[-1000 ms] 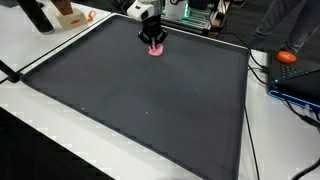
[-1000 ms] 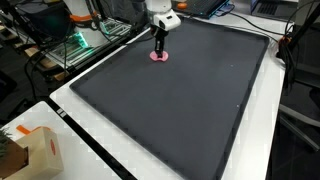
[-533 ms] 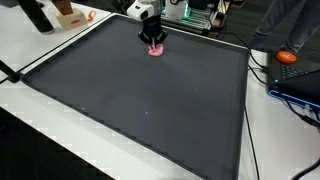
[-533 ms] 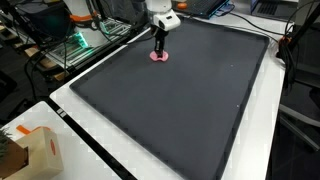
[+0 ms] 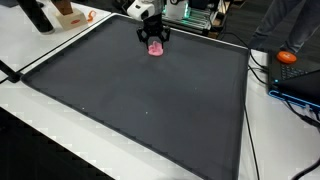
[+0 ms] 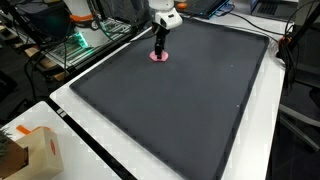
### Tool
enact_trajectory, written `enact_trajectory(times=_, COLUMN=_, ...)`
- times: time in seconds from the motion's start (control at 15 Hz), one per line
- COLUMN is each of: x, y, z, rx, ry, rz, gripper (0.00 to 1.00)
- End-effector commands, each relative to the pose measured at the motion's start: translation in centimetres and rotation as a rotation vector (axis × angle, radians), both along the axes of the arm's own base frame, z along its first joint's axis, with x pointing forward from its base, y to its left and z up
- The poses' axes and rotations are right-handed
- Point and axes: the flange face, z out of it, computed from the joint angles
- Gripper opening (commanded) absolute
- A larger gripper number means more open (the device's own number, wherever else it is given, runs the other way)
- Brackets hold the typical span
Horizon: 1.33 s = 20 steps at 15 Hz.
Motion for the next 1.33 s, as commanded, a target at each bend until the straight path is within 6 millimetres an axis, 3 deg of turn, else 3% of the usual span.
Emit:
enact_trajectory(times=0.0, x=0.5, y=1.4, z=1.5, rx=-0.03, ry=0.04, rz=0.023, gripper=1.0)
enact_trajectory(times=0.47, x=2.2, y=6.5, z=1.9, rx=-0.202, ry=0.123, rz=0.192, gripper=1.0)
enact_trajectory(times=0.93, x=3.2, y=11.8, z=-0.3, rx=-0.359, ry=0.202, rz=0.354, gripper=1.0)
enact_trajectory(times=1.27, x=3.4, y=14.3, z=-2.3, rx=-0.462, ry=0.217, rz=0.449, gripper=1.0)
